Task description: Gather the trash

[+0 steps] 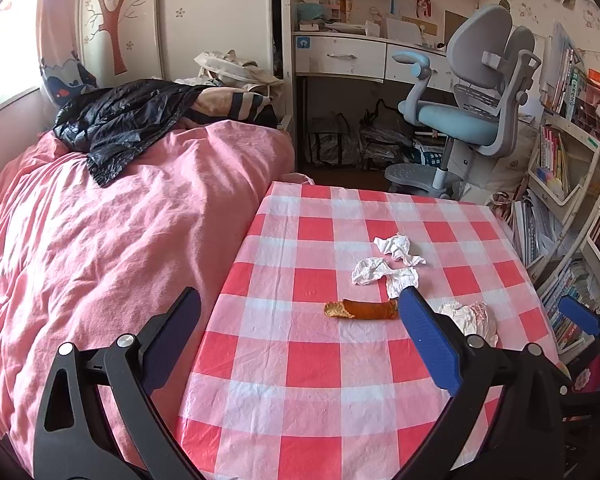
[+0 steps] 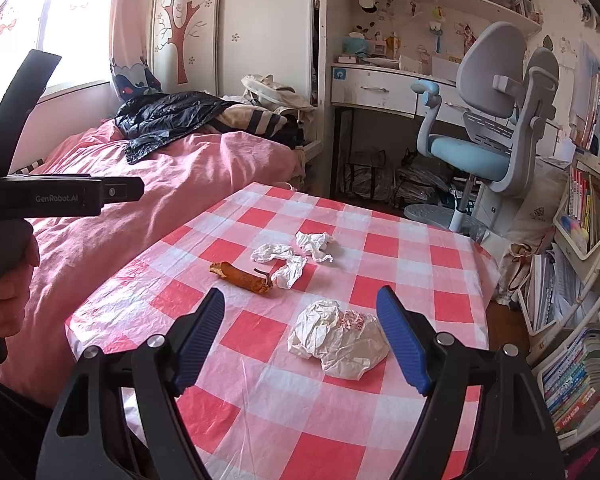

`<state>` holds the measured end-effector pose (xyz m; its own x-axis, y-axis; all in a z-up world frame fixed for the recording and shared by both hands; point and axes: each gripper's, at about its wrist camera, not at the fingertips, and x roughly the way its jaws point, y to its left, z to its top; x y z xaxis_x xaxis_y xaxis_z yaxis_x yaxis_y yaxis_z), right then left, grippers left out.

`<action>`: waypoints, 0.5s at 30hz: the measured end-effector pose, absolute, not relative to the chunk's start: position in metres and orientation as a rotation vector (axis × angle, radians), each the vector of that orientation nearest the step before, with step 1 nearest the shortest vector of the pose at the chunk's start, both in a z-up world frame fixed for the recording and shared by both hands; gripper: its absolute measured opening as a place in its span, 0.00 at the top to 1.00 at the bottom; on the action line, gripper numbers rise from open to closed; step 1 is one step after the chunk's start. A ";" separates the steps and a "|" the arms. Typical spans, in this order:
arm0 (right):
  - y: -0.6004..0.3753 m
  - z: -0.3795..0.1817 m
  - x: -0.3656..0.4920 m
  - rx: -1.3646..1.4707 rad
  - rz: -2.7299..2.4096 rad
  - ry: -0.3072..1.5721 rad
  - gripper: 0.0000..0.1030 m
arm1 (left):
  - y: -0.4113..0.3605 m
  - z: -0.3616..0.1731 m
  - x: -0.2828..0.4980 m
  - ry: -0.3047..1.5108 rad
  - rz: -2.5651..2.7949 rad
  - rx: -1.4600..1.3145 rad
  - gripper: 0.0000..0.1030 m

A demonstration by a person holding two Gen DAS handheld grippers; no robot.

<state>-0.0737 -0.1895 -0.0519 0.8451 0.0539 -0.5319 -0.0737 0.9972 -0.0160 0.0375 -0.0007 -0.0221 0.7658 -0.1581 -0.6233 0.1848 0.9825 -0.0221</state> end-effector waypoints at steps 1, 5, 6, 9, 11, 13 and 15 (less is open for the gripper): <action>-0.189 -0.052 -0.074 -0.038 0.068 0.559 0.27 | -0.001 -0.022 0.038 0.673 -0.186 0.041 0.07; -0.188 -0.051 -0.074 -0.039 0.069 0.557 0.27 | -0.001 -0.022 0.038 0.675 -0.186 0.042 0.07; -0.188 -0.051 -0.074 -0.038 0.069 0.558 0.27 | 0.000 -0.021 0.038 0.675 -0.186 0.043 0.07; -0.188 -0.051 -0.074 -0.037 0.068 0.557 0.27 | 0.003 -0.022 0.037 0.666 -0.203 0.063 0.07; -0.189 -0.050 -0.074 -0.025 0.066 0.550 0.27 | 0.011 -0.025 0.039 0.659 -0.208 0.108 0.07; -0.191 -0.049 -0.069 0.010 0.082 0.564 0.27 | 0.022 -0.032 0.047 0.673 -0.188 0.155 0.07; -0.191 -0.049 -0.060 0.007 0.092 0.586 0.27 | 0.038 -0.043 0.060 0.715 -0.161 0.172 0.07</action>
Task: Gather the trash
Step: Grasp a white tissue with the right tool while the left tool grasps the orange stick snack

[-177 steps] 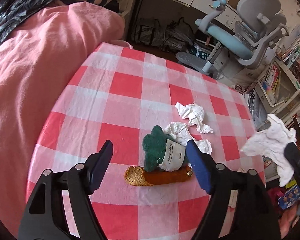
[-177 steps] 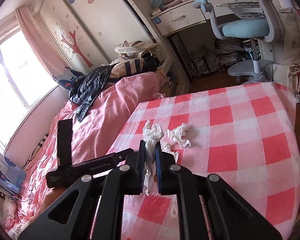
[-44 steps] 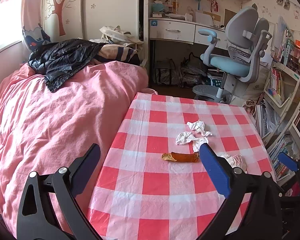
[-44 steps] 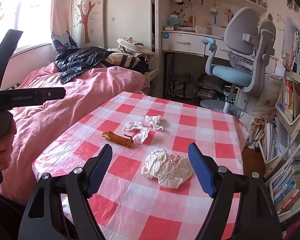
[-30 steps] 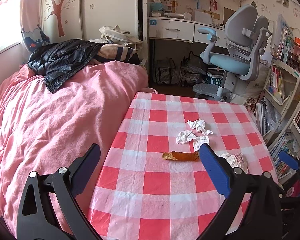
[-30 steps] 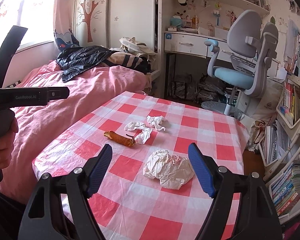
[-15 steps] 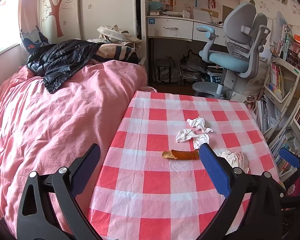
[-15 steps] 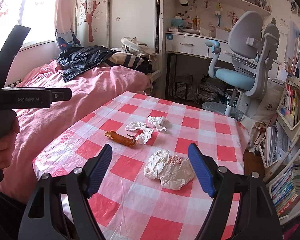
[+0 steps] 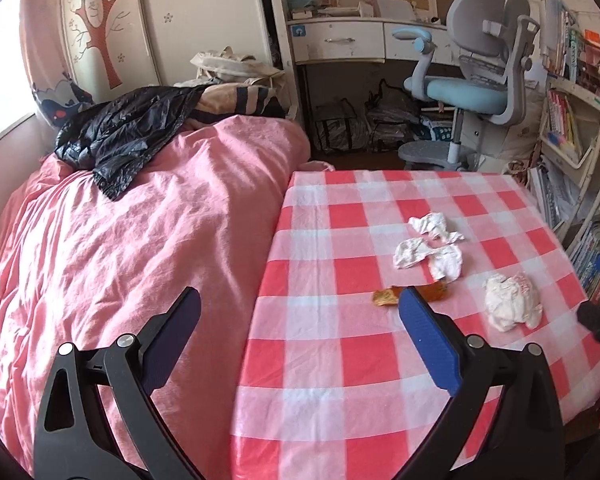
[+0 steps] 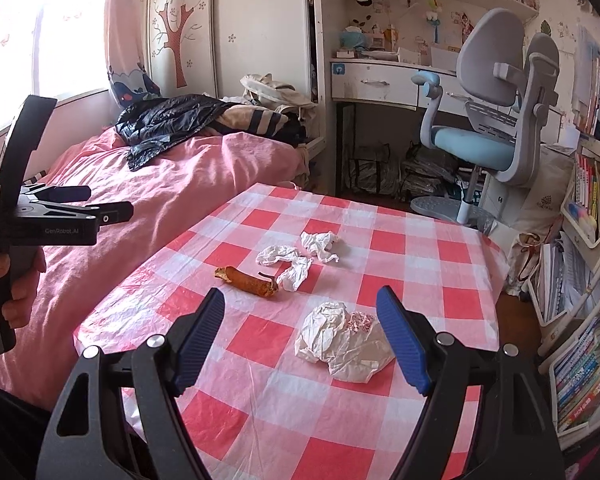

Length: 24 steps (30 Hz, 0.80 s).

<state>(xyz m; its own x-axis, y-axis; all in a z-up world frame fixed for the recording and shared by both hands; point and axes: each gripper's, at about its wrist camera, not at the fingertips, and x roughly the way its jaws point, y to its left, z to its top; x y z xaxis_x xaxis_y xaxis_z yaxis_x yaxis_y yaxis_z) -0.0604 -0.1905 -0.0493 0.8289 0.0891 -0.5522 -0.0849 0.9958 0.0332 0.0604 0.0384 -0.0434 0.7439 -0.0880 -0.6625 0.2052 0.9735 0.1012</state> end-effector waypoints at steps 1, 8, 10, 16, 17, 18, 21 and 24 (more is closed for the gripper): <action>-0.189 -0.050 -0.054 0.008 0.102 0.600 0.27 | 0.049 -0.049 0.068 0.746 -0.156 0.154 0.07; -0.196 -0.061 0.012 0.117 0.135 0.719 0.27 | 0.066 -0.068 0.090 0.840 -0.206 0.095 0.07; -0.200 -0.073 0.037 0.171 0.155 0.791 0.35 | 0.056 -0.070 0.086 0.833 -0.232 0.157 0.07; -0.198 -0.111 0.097 0.248 0.174 0.952 0.41 | 0.022 -0.081 0.070 0.801 -0.344 0.350 0.07; -0.196 -0.118 0.104 0.243 0.174 0.975 0.41 | 0.017 -0.083 0.069 0.793 -0.363 0.379 0.07; -0.195 -0.123 0.108 0.238 0.173 0.992 0.42 | 0.012 -0.085 0.067 0.782 -0.381 0.403 0.07; -0.197 -0.140 0.117 0.232 0.178 1.034 0.62 | -0.001 -0.093 0.071 0.776 -0.424 0.455 0.07; -0.208 -0.137 0.111 0.253 0.196 1.007 0.89 | -0.005 -0.102 0.074 0.782 -0.468 0.473 0.07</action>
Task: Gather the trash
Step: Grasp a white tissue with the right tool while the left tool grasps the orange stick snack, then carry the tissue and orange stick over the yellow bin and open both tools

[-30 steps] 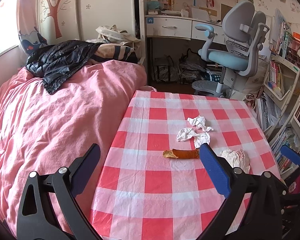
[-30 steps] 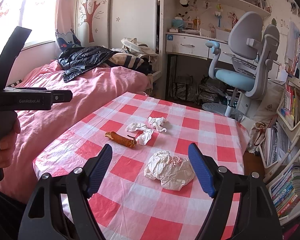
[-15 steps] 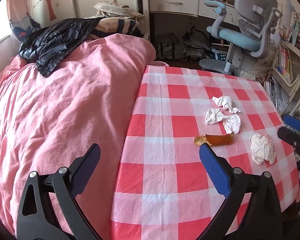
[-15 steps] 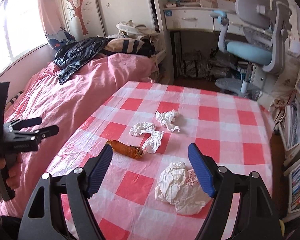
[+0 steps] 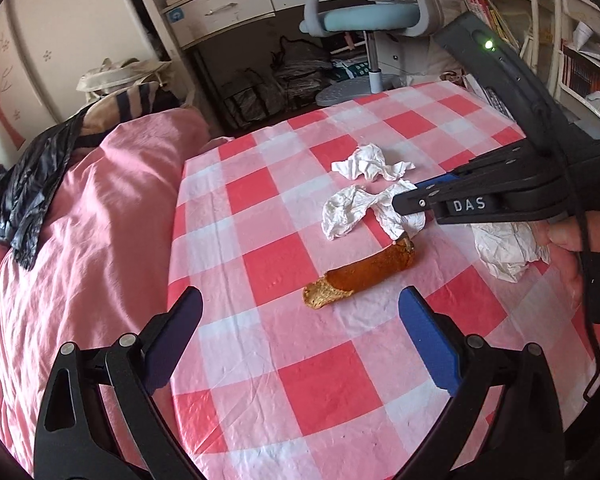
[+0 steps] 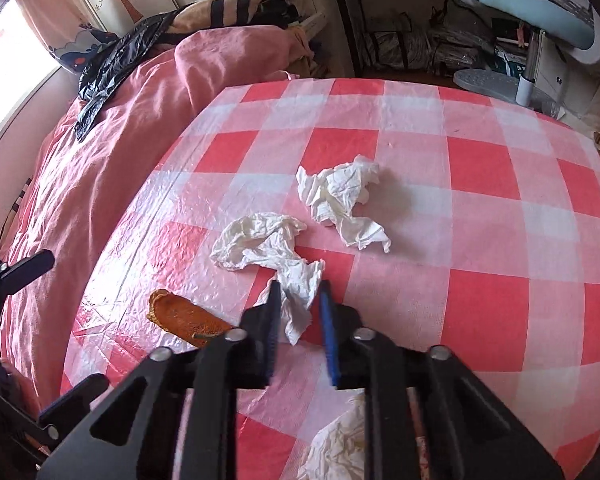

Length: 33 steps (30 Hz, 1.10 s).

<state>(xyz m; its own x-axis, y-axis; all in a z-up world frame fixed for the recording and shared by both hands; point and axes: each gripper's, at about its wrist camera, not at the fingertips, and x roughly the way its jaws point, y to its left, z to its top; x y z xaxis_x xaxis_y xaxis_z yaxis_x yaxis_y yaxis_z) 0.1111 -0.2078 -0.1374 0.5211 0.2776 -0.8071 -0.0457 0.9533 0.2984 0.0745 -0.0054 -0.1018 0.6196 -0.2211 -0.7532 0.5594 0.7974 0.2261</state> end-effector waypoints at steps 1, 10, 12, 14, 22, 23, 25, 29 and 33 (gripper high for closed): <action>-0.213 -0.132 0.107 0.269 0.204 0.984 0.92 | -0.008 -0.104 0.076 0.784 -0.483 0.479 0.07; -0.237 -0.087 0.075 0.320 0.256 0.819 0.97 | -0.032 -0.124 0.078 0.826 -0.574 0.588 0.12; -0.229 -0.095 0.089 0.293 0.262 0.869 0.92 | -0.033 -0.126 0.076 0.842 -0.596 0.585 0.16; -0.220 -0.105 0.103 0.266 0.256 0.918 0.68 | -0.036 -0.128 0.074 0.876 -0.626 0.571 0.27; -0.206 -0.149 0.138 0.206 0.228 1.042 0.95 | -0.015 -0.126 0.060 1.018 -0.707 0.487 0.79; -0.208 -0.149 0.138 0.235 0.248 1.040 0.95 | -0.011 -0.125 0.058 1.026 -0.718 0.478 0.80; -0.212 -0.137 0.128 0.259 0.258 0.997 0.96 | -0.005 -0.119 0.057 1.029 -0.734 0.464 0.81; -0.224 -0.104 0.100 0.306 0.288 0.876 0.96 | 0.011 -0.099 0.053 1.001 -0.738 0.390 0.81; -0.241 -0.072 0.064 0.330 0.297 0.772 0.96 | 0.022 -0.074 0.048 0.953 -0.739 0.297 0.81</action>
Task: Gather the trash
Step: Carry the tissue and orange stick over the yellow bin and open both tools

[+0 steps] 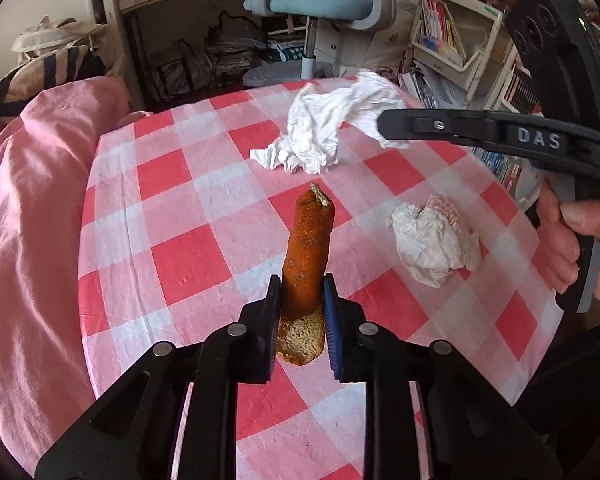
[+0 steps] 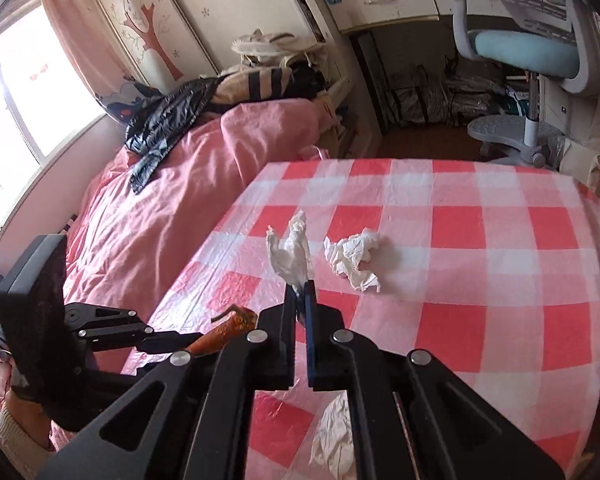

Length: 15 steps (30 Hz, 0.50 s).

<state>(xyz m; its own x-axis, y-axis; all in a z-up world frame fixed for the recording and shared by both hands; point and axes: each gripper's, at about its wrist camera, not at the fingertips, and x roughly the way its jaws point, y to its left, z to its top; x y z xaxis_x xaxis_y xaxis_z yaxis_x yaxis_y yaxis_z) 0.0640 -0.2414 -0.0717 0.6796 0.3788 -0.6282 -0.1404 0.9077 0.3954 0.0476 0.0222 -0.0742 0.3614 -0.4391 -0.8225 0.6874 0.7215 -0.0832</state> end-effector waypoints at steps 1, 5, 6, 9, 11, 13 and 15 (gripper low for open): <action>-0.247 -0.064 0.053 0.331 0.297 0.750 0.96 | 0.014 -0.071 0.053 0.943 -0.738 0.283 0.81; -0.272 -0.040 0.011 0.348 0.284 0.676 0.96 | 0.007 -0.053 0.033 0.885 -0.757 0.273 0.81; -0.280 -0.036 -0.002 0.360 0.278 0.658 0.96 | -0.001 -0.050 0.028 0.867 -0.763 0.281 0.81; -0.306 -0.030 -0.041 0.386 0.244 0.614 0.96 | -0.031 -0.038 0.014 0.807 -0.781 0.309 0.81; -0.323 -0.031 -0.066 0.405 0.214 0.593 0.96 | -0.068 -0.036 0.019 0.768 -0.797 0.331 0.81; -0.340 -0.035 -0.091 0.428 0.176 0.576 0.96 | -0.089 -0.031 0.009 0.736 -0.813 0.348 0.81; -0.355 -0.039 -0.117 0.440 0.137 0.563 0.96 | -0.109 -0.025 -0.005 0.707 -0.839 0.357 0.81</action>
